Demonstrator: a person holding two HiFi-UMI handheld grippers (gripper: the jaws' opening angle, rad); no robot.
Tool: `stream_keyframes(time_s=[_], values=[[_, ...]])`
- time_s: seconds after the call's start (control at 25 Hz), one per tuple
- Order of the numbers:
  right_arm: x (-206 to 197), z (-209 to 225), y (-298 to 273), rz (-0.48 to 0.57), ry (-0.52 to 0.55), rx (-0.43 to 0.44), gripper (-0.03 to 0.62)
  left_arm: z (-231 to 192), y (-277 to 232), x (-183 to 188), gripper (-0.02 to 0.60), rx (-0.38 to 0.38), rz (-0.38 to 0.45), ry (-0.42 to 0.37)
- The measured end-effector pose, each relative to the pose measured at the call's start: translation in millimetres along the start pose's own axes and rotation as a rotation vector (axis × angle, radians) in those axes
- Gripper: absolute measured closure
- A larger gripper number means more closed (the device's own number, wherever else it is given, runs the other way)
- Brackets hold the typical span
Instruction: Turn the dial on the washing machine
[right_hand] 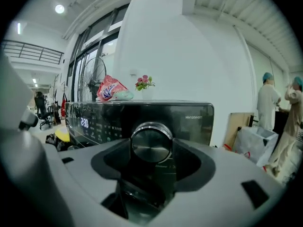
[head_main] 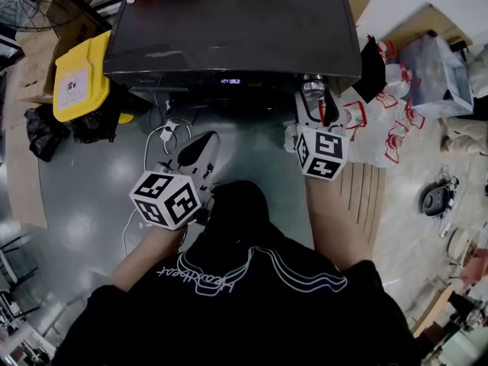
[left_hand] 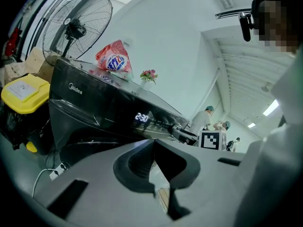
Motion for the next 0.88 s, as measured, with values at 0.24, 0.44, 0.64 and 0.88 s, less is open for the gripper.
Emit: stream_keyframes(time_s=[0.24,0.44,0.64,0.88], values=[[-1.3,4.6,-0.8,0.036,-0.136,0.05,0.313,0.5,4.6,1.8,0.575,0.006,0.004,0.006],[-2.4,8.0,-0.6,0.06,-0.257,0.086,0.313,3.5,11.0,5.0,0.575,0.012,0.018,0.008],[-5.6,11.6,0.3,0.114,-0.441,0.148,0.313,5.7,17.2,5.6,0.575,0.02,0.031,0.009],[-6.4,14.1,-0.3,0.121,-0.498,0.176,0.313,6.7,21.6,4.1,0.575,0.034,0.037,0.016]])
Point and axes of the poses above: the fingertips, and each gripper's own axes: y backward along the fingers, z to its right, x out of its top, the point moved 6 cm from there along y, backward along the fingers, and after that the axes turned 12 degrees about x, right-handed, at the moved point
